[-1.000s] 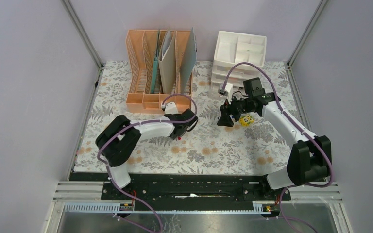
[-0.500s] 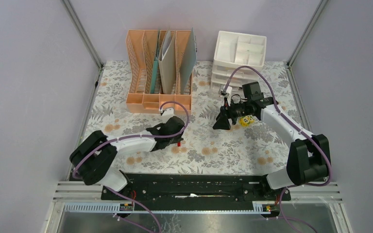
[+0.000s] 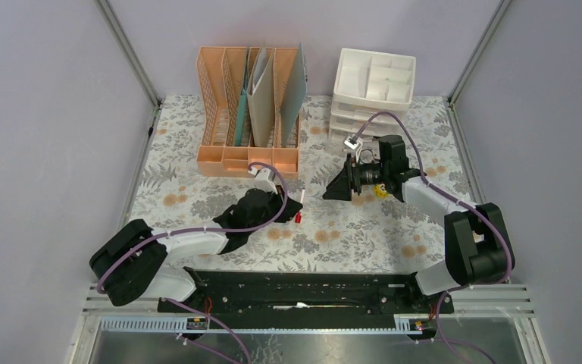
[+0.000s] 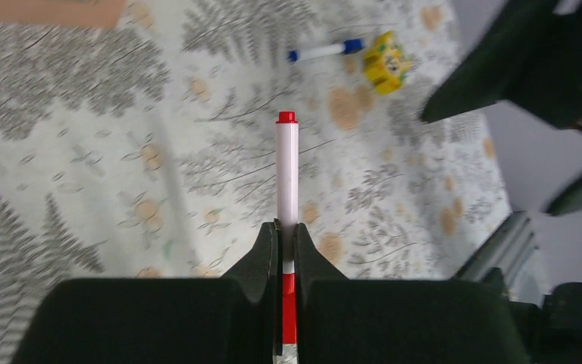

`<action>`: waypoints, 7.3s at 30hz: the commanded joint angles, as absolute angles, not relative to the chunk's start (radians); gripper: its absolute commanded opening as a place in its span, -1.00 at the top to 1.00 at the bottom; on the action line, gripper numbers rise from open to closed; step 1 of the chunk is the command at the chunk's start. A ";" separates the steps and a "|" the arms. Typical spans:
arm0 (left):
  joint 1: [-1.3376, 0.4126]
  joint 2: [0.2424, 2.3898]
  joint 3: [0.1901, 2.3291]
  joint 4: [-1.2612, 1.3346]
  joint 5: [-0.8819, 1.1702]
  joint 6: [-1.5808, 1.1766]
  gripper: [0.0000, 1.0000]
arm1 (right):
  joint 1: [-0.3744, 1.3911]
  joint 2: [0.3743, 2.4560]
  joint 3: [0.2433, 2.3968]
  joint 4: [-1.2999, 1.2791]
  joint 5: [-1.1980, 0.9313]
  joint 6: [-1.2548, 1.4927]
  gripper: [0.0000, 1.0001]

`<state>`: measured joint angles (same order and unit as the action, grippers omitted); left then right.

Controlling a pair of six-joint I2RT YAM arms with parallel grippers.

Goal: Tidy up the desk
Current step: Pick up the stationery from the center of the board, then place the stationery in the drawer, then pick up the stationery from the center of the board.

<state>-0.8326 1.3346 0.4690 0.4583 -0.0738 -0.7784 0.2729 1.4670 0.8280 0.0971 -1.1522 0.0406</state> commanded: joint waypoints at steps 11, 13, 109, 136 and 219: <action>-0.868 1.406 0.469 0.861 0.066 -0.863 1.00 | 0.275 1.581 0.753 0.593 -1.144 0.537 -0.54; -0.875 1.420 0.470 0.874 0.065 -0.872 1.00 | 0.277 1.584 0.738 0.649 -1.143 0.588 -0.52; -0.799 0.808 0.295 0.341 -0.279 -0.642 -0.97 | 0.273 1.857 1.455 -0.230 -0.167 -0.884 -0.26; -0.781 0.894 0.333 0.397 -0.247 -0.641 -0.97 | 0.273 1.579 1.271 -0.583 -0.675 -0.909 -0.56; -0.747 0.746 0.260 0.339 -0.252 -0.680 -0.97 | 0.333 1.951 1.366 -0.684 -0.336 -1.221 1.00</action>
<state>-0.7532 0.7635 0.2695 0.3283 -0.2573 -0.6750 0.3111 2.0094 1.3991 -0.6762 -0.2993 -1.2995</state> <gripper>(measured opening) 0.987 0.036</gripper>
